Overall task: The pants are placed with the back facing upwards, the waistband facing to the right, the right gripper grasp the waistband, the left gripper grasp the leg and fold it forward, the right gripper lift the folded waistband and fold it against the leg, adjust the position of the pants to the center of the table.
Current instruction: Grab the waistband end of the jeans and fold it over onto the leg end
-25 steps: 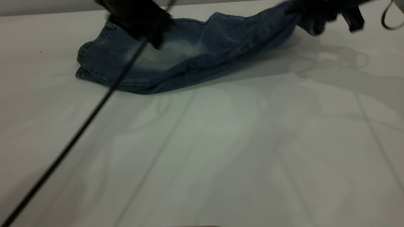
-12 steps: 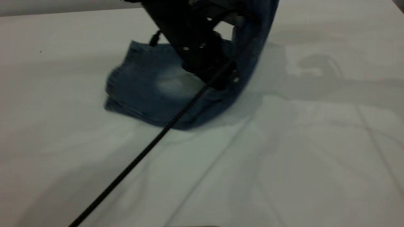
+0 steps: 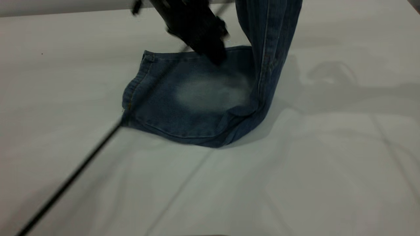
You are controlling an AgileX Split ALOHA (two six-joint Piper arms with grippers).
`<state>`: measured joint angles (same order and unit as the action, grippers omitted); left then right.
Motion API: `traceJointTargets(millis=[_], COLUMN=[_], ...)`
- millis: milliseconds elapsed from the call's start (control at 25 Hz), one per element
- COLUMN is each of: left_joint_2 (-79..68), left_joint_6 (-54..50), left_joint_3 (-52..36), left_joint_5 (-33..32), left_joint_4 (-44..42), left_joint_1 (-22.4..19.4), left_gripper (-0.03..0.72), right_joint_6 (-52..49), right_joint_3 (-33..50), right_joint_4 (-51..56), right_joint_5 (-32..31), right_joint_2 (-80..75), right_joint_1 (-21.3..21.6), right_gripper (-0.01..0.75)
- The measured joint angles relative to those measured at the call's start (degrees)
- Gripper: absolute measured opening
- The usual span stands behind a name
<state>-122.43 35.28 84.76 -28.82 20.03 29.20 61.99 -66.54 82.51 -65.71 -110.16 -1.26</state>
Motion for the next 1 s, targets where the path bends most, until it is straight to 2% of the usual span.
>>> traceJointTargets(millis=[160, 280, 440, 760, 1000], left_joint_2=[7.5, 14.8, 23.4, 34.8, 36.7], left_joint_6=[0.0, 0.0, -0.5, -4.1, -5.1], left_joint_3=[0.0, 0.0, 0.0, 0.0, 0.0], left_joint_5=[-1.8, -2.1, -2.0, -4.3, -7.7], left_joint_4=[-0.8, -1.0, -1.0, -1.0, -1.0], left_joint_1=[-3.6, -5.7, -6.6, -6.6, -6.6], left_gripper=[0.392, 0.392, 0.392, 0.392, 0.392], right_joint_6=[0.9, 2.0, 4.4, 12.8, 18.3], right_joint_3=[0.0, 0.0, 0.0, 0.0, 0.0], right_joint_4=[-0.9, -0.9, -0.8, 1.9, 4.8], right_joint_5=[0.0, 2.2, 9.1, 30.4, 34.0], right_joint_2=[0.0, 0.0, 0.0, -1.0, -8.8], right_joint_1=[-0.8, -3.4, -9.5, -22.3, -26.8], right_gripper=[0.055, 0.055, 0.055, 0.055, 0.060])
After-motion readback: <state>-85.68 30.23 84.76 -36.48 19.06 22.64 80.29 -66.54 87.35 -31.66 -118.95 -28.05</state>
